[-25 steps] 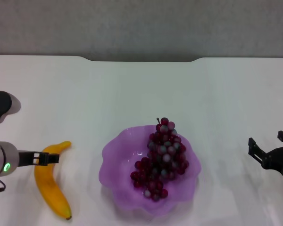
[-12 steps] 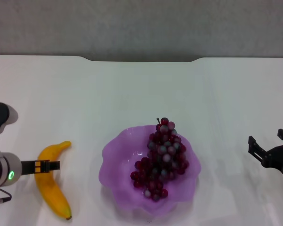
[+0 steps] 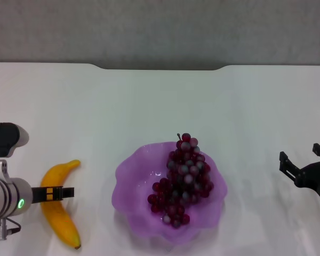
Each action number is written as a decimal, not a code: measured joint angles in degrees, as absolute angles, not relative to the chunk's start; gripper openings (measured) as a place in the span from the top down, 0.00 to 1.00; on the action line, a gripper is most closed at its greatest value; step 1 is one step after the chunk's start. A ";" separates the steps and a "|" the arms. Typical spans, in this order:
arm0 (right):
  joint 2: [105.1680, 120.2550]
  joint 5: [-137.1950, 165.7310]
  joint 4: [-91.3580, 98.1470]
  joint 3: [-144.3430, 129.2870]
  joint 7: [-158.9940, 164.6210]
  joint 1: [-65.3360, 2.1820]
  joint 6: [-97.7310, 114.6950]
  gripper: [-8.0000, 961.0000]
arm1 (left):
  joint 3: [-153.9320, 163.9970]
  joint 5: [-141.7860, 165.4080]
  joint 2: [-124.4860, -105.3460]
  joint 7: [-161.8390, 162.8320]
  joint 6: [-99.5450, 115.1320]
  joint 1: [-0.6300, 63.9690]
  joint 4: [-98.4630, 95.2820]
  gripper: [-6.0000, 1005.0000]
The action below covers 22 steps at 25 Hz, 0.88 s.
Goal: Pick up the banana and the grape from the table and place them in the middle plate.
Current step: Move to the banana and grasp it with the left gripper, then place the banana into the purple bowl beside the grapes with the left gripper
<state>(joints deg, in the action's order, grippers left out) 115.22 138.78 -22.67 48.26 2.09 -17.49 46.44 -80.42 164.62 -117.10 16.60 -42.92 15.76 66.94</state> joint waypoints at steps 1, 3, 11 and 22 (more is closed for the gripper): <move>115.22 138.78 -22.65 48.25 2.08 -17.49 46.42 0.07 | -80.30 164.62 -117.09 16.69 -42.80 15.76 66.92 0.12; 115.23 138.77 -22.57 48.26 2.07 -17.49 46.36 0.07 | -80.30 164.62 -117.06 16.73 -42.60 15.76 66.78 0.12; 115.23 138.78 -22.67 48.28 2.04 -17.49 46.44 0.07 | -80.33 164.62 -117.07 16.44 -41.53 15.75 66.54 0.25; 115.32 138.77 -22.55 48.26 2.02 -17.28 46.44 0.07 | -80.42 164.58 -116.86 15.78 -41.37 15.44 67.55 0.46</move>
